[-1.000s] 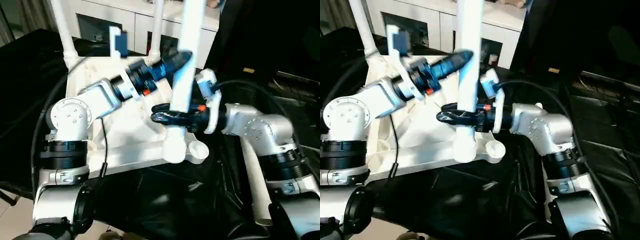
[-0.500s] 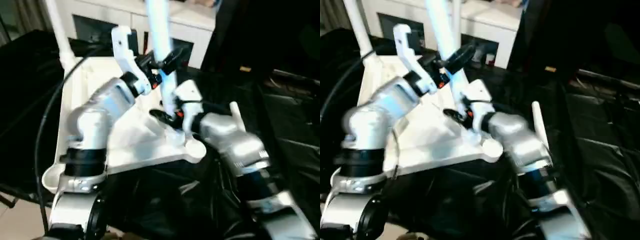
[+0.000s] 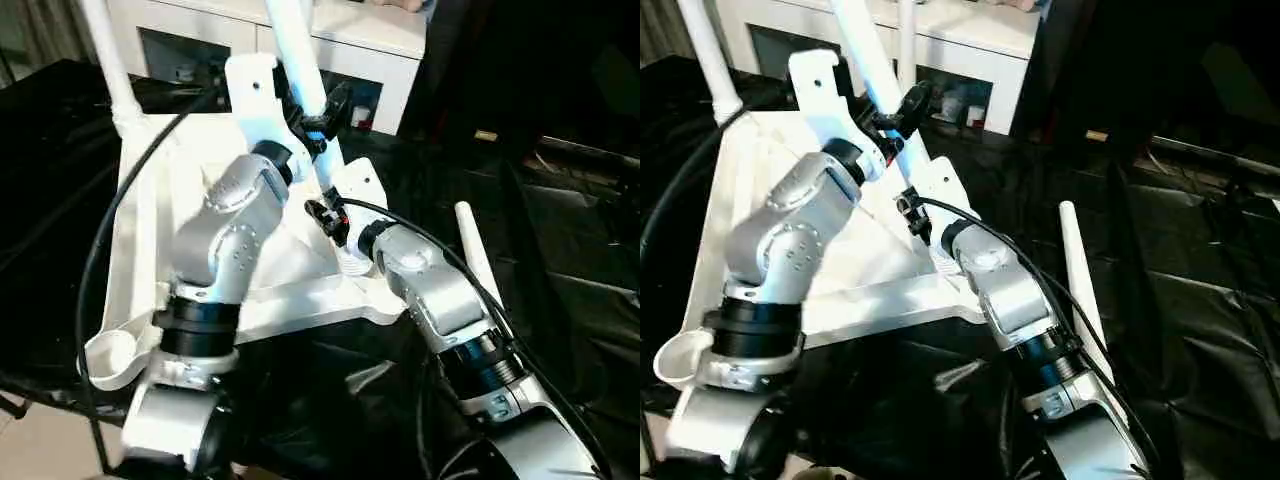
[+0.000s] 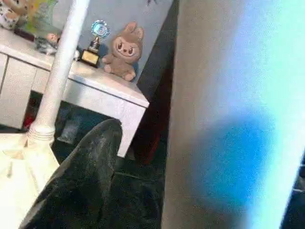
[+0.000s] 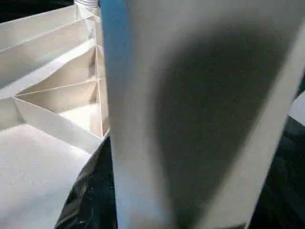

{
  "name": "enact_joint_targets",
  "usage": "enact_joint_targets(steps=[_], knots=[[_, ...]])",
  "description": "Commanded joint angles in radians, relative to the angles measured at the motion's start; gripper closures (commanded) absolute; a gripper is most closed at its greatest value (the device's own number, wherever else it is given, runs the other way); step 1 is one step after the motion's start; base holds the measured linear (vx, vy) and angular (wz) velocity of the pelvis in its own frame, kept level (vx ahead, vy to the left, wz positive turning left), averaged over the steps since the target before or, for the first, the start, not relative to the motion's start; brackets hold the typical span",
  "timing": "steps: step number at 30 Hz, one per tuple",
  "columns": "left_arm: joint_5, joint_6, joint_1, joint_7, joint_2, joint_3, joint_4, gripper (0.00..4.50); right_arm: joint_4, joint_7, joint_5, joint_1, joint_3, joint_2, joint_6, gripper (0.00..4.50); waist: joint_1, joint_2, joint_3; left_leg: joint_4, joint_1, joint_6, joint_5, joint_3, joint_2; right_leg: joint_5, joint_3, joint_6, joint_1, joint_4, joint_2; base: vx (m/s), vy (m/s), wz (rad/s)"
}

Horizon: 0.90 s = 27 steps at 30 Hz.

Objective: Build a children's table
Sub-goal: Pick table leg

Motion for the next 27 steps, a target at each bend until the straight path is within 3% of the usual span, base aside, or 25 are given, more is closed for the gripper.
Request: enact_joint_targets(steps=[1,8,10,13,14,16,17,20,21,22,23,24,25,26,27], knots=[[0.011,-0.003,0.011,0.063,0.010,0.063,0.011,1.33,-0.030,-0.008,-0.009,-0.024,-0.013,0.006,-0.066,2.77,-0.002,0.024,-0.079,-0.083,0.000,-0.047,-0.146,-0.002,0.021,-0.211,0.048,-0.099,0.075,-0.070,-0.064,0.000,0.000,0.00],[0.014,-0.019,0.018,0.090,-0.021,0.065,0.000,1.86,0.010,-0.011,-0.028,-0.049,-0.031,-0.004,-0.102,2.77,-0.003,0.017,-0.079,-0.080,0.001,-0.036,-0.131,0.001,0.021,-0.198,0.050,-0.103,0.074,-0.069,-0.064,0.000,0.000,0.00],[0.012,-0.017,0.020,0.079,-0.023,0.066,-0.008,2.06,0.011,-0.012,-0.031,-0.051,-0.032,-0.008,-0.105,2.77,-0.002,0.025,-0.079,-0.080,0.001,-0.036,-0.126,0.001,0.021,-0.194,0.050,-0.102,0.073,-0.068,-0.064,0.000,0.000,0.00],[-0.005,-0.021,0.017,0.049,-0.021,0.066,-0.006,2.29,0.009,-0.013,-0.033,-0.052,-0.034,-0.010,-0.106,2.77,-0.004,0.025,-0.078,-0.081,0.001,-0.037,-0.143,0.001,0.020,-0.211,0.049,-0.095,0.073,-0.073,-0.062,0.000,0.000,0.00],[-0.015,-0.024,0.014,0.033,-0.018,0.066,-0.005,2.36,0.008,-0.014,-0.036,-0.052,-0.035,-0.012,-0.107,2.77,-0.004,0.032,-0.078,-0.081,0.003,-0.039,-0.147,0.000,0.019,-0.213,0.049,-0.095,0.072,-0.072,-0.062,0.000,0.000,0.00],[-0.020,-0.032,0.008,0.010,-0.009,0.065,0.001,2.49,0.011,-0.009,-0.037,-0.050,-0.038,-0.013,-0.117,2.77,-0.005,0.029,-0.079,-0.081,0.003,-0.039,-0.150,0.001,0.019,-0.209,0.049,-0.097,0.072,-0.073,-0.061,0.000,0.000,0.00],[-0.020,-0.038,0.006,-0.001,-0.005,0.065,0.007,2.49,0.015,-0.004,-0.036,-0.048,-0.041,-0.014,-0.127,2.77,-0.006,0.036,-0.079,-0.082,0.002,-0.041,-0.149,-0.001,0.019,-0.198,0.049,-0.099,0.073,-0.072,-0.061,0.000,0.000,0.00],[-0.038,-0.032,-0.018,-0.025,0.014,0.082,0.017,2.76,-0.037,0.102,0.029,-0.033,-0.053,-0.023,-0.179,2.77,-0.007,0.034,-0.080,-0.080,0.004,-0.031,-0.148,0.001,0.020,-0.175,0.049,-0.113,0.075,-0.069,-0.059,0.000,0.000,0.00],[-0.040,-0.031,-0.022,-0.030,0.016,0.083,0.018,2.77,-0.041,0.113,0.036,-0.034,-0.054,-0.024,-0.186,2.42,-0.007,0.039,-0.080,-0.080,0.003,-0.029,-0.142,0.000,0.021,-0.161,0.050,-0.122,0.077,-0.067,-0.061,0.000,0.000,0.00],[-0.059,-0.018,-0.034,-0.068,0.031,0.083,0.015,2.79,-0.055,0.140,0.053,-0.034,-0.060,-0.029,-0.194,2.21,-0.007,0.038,-0.080,-0.079,0.003,-0.027,-0.140,0.001,0.020,-0.156,0.050,-0.126,0.076,-0.068,-0.061,0.000,0.000,0.00],[-0.075,-0.009,-0.043,-0.102,0.043,0.082,0.016,2.79,-0.061,0.153,0.061,-0.035,-0.064,-0.035,-0.190,2.07,-0.006,0.044,-0.079,-0.080,0.003,-0.023,-0.138,0.001,0.019,-0.157,0.049,-0.130,0.077,-0.068,-0.061,0.000,0.000,0.00],[-0.077,-0.007,-0.044,-0.106,0.044,0.082,0.016,2.80,-0.062,0.154,0.061,-0.035,-0.064,-0.036,-0.189,2.07,-0.005,0.042,-0.081,-0.078,0.003,-0.019,-0.142,0.001,0.018,-0.157,0.049,-0.128,0.079,-0.066,-0.062,0.000,0.000,0.00],[-0.092,0.019,-0.056,-0.160,0.071,0.071,0.022,2.82,-0.062,0.210,0.091,-0.040,-0.071,-0.055,-0.170,1.85,-0.011,0.039,-0.079,-0.080,-0.006,-0.011,-0.125,-0.002,0.015,-0.158,0.047,-0.121,0.089,-0.065,-0.060,0.000,0.000,0.00],[-0.092,0.019,-0.056,-0.160,0.071,0.071,0.022,2.82,-0.062,0.210,0.091,-0.040,-0.071,-0.055,-0.170,1.85,-0.011,0.042,-0.078,-0.080,-0.004,-0.009,-0.126,-0.003,0.016,-0.170,0.047,-0.119,0.086,-0.066,-0.060,0.000,0.000,0.00],[-0.132,0.076,-0.070,-0.224,0.109,0.070,0.016,2.84,-0.079,0.305,0.163,-0.048,-0.094,-0.079,-0.104,1.64,-0.013,0.043,-0.079,-0.077,0.001,-0.003,-0.126,0.000,0.017,-0.188,0.048,-0.125,0.081,-0.068,-0.062,0.000,0.000,0.00]])
